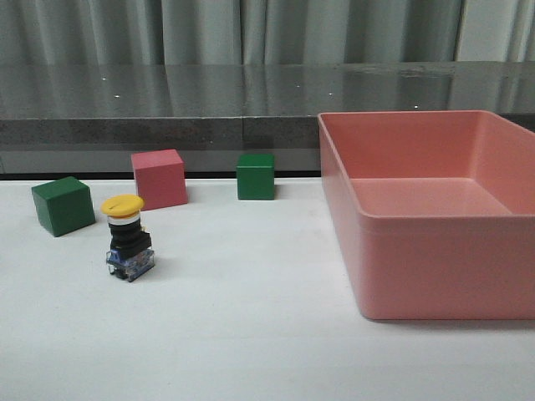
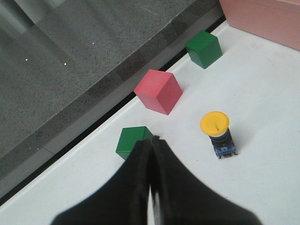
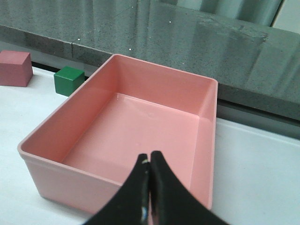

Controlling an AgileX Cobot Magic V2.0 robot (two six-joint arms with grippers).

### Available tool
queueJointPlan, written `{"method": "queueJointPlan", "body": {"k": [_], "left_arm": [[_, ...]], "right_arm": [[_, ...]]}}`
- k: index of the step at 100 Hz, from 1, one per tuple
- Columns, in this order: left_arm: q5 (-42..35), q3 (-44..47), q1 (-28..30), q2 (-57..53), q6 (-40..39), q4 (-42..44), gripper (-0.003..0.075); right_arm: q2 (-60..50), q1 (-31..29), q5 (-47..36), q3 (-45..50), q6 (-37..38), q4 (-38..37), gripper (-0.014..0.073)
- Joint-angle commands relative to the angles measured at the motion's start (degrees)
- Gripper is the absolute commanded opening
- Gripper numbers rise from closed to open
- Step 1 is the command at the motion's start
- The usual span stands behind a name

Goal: Place and stand button with both arms

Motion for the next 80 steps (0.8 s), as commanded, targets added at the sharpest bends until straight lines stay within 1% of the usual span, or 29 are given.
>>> {"method": "queueJointPlan", "body": {"k": [1, 14, 19, 26, 37, 80], "left_arm": [[-11.20, 5.84, 0.10, -5.77, -0.66, -2.71, -0.0019], [-16.97, 14.29, 0.10, -12.63, -0.66, -3.44, -0.0019], [-18.95, 16.35, 0.10, -14.51, -0.66, -3.54, -0.0019], [-19.62, 18.12, 0.00, -16.42, -0.66, -3.69, -0.0019], [-16.97, 18.60, 0.00, -17.62, -0.66, -7.85, -0.0020], [-17.58, 18.60, 0.00, -17.49, -0.66, -7.98, -0.0019]], "right_arm": [[0.40, -0.28, -4.05, -1.49, -0.10, 0.72, -0.0076], [0.40, -0.28, -4.05, -1.49, -0.10, 0.72, -0.0076], [0.40, -0.28, -4.05, -1.49, -0.10, 0.72, -0.0076], [0.40, -0.28, -4.05, -1.49, -0.10, 0.72, -0.0076], [0.40, -0.28, -4.05, -1.49, -0.10, 0.72, -0.0076], [0.40, -0.28, -4.05, -1.49, -0.10, 0.72, -0.0076]]}}
